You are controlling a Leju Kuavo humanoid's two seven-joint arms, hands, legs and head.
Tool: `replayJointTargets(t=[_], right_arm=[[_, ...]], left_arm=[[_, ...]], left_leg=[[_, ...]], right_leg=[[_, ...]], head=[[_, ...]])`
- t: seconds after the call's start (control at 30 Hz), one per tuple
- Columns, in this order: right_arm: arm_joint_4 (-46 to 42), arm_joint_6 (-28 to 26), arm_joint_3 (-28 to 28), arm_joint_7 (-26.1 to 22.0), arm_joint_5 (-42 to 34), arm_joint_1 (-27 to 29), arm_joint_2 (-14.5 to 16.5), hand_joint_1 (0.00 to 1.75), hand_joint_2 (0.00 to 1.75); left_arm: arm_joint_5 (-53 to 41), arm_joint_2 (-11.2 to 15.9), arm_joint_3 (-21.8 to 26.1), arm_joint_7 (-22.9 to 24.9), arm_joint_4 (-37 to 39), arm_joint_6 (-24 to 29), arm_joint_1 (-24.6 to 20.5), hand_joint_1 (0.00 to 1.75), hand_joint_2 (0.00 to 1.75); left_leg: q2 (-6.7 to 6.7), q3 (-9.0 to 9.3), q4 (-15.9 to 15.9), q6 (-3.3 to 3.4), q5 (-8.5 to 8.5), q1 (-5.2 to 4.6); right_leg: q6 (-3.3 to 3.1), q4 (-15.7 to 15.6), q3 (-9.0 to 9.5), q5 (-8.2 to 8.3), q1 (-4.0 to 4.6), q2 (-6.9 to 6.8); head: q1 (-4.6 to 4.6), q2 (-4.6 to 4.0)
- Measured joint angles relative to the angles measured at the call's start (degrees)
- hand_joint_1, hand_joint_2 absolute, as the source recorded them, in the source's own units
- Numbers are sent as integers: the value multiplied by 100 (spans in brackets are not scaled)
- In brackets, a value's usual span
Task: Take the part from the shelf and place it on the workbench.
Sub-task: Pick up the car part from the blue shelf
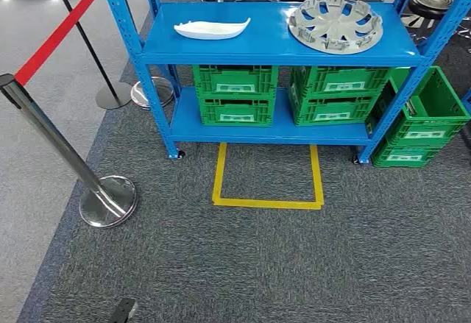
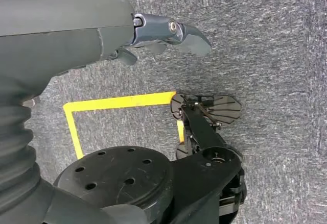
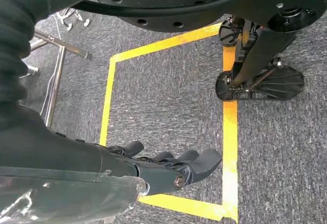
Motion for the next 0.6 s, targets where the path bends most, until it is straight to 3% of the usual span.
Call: replayJointTargets(t=[0.03, 0.13, 0.17, 0.27, 0.3, 0.43, 0.6], right_arm=[[1, 0, 0, 0, 0, 0, 0, 0, 175], [1, 0, -1, 0, 5, -2, 0, 0, 175], [1, 0, -9, -1, 23, -5, 0, 0, 131], [2, -5, -113, -14, 200, -34, 3, 0, 0], [2, -8, -173, -25, 295, -49, 5, 0, 0], [2, -25, -459, -80, 716, -115, 35, 0, 0], [8, -39, -903, -162, 1258, -207, 104, 0, 0]], left_arm=[[0, 0, 0, 0, 0, 0, 0, 0, 175], [-5, 0, 2, 0, 0, 0, -2, 0, 44], [-26, 0, 13, -1, 1, 0, -6, 0, 0], [-236, -6, 136, -28, 11, 0, -37, 0, 0], [-343, -10, 203, -44, 19, 0, -54, 0, 0], [-802, -37, 506, -119, 60, 0, -124, 0, 175], [-1421, -94, 951, -223, 115, 5, -219, 0, 175]], left_leg=[[0, 0, 0, 0, 0, 0], [0, 0, 0, 0, 0, 0], [0, 0, 0, 0, 0, 0], [0, 0, 0, 0, 0, 0], [0, 0, 0, 0, 0, 0], [0, 1, 0, 1, 1, 0], [0, 1, 1, 4, 3, 0]], right_leg=[[0, 0, 0, 0, 0, 0], [0, 0, 0, 0, 0, 0], [0, 0, 0, 0, 0, 0], [0, 0, 0, 0, 0, 0], [0, 0, 0, 0, 0, 0], [0, 0, 0, 1, 0, 0], [2, 0, 1, 2, 0, 0]], head=[[0, 0], [0, 0], [0, 0], [-1, 0], [-1, 0], [0, 0], [0, 0]])
